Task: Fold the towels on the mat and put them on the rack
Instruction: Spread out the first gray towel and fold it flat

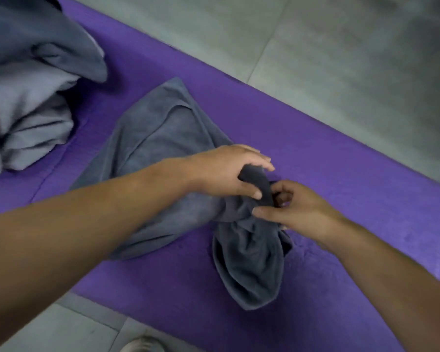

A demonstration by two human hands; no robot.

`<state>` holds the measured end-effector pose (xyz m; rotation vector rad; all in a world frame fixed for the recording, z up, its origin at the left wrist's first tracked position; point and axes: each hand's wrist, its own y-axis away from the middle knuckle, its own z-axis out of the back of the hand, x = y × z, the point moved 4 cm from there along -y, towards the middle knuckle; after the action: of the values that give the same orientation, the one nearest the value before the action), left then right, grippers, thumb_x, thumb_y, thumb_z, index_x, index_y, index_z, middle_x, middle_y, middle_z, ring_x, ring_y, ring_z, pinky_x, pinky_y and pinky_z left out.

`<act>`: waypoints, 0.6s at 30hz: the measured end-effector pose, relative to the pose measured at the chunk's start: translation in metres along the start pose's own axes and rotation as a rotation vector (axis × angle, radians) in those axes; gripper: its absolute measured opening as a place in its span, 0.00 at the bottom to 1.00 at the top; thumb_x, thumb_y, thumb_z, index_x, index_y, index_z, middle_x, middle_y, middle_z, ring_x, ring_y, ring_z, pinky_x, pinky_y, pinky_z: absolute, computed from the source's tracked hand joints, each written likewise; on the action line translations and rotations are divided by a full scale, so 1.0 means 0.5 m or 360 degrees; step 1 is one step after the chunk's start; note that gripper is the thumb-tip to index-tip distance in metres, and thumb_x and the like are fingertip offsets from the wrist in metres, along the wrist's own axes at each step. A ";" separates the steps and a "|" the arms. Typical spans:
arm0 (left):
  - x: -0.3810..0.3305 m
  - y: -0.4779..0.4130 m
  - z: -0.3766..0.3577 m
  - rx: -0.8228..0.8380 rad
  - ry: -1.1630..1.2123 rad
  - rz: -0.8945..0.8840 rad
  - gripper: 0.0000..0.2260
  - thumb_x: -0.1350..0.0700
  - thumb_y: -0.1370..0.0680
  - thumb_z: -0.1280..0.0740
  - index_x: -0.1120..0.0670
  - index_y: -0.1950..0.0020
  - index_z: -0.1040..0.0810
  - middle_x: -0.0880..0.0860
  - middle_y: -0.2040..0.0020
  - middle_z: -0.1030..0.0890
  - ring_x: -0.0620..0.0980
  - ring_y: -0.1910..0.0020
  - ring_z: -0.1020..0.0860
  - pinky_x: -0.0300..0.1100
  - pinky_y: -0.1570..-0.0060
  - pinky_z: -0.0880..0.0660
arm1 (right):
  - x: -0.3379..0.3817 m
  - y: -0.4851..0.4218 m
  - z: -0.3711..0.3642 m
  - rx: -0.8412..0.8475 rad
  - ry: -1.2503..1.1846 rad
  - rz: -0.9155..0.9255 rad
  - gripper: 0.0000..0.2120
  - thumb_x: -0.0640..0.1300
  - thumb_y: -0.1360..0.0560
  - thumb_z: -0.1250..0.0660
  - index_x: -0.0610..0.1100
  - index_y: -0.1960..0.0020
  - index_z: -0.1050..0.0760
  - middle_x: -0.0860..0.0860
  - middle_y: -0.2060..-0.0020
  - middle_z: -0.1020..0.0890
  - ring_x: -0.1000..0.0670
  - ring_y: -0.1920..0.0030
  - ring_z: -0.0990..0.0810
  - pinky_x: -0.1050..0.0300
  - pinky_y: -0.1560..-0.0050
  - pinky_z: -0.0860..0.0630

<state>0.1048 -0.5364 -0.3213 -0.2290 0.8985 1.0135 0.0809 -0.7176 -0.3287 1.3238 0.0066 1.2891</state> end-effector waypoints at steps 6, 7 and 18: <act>0.005 -0.021 0.002 0.0140 -0.0063 0.0048 0.13 0.49 0.25 0.24 0.46 0.42 0.16 0.41 0.44 0.18 0.42 0.43 0.23 0.43 0.39 0.28 | -0.037 0.010 0.007 -0.0181 0.0065 0.0221 0.12 0.47 0.27 0.24 0.47 0.59 0.27 0.58 0.65 0.21 0.55 0.62 0.23 0.51 0.57 0.24; 0.002 -0.024 0.004 0.0117 -0.0107 0.0023 0.11 0.49 0.24 0.25 0.46 0.43 0.16 0.40 0.45 0.18 0.41 0.44 0.23 0.40 0.40 0.28 | -0.038 0.012 0.010 -0.0205 -0.0036 0.0262 0.11 0.47 0.27 0.25 0.46 0.59 0.27 0.57 0.66 0.22 0.55 0.63 0.24 0.51 0.58 0.26; -0.023 -0.023 0.058 -0.0174 -0.0066 0.0325 0.09 0.46 0.18 0.36 0.47 0.49 0.19 0.42 0.55 0.18 0.39 0.57 0.21 0.41 0.54 0.26 | -0.052 0.079 0.024 -0.0224 -0.0354 0.0213 0.05 0.45 0.22 0.28 0.44 0.53 0.20 0.47 0.59 0.14 0.45 0.58 0.15 0.47 0.54 0.18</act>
<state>0.1274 -0.5338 -0.2972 -0.2103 0.8412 1.2546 0.0524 -0.7538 -0.3137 1.3565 -0.3269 1.2236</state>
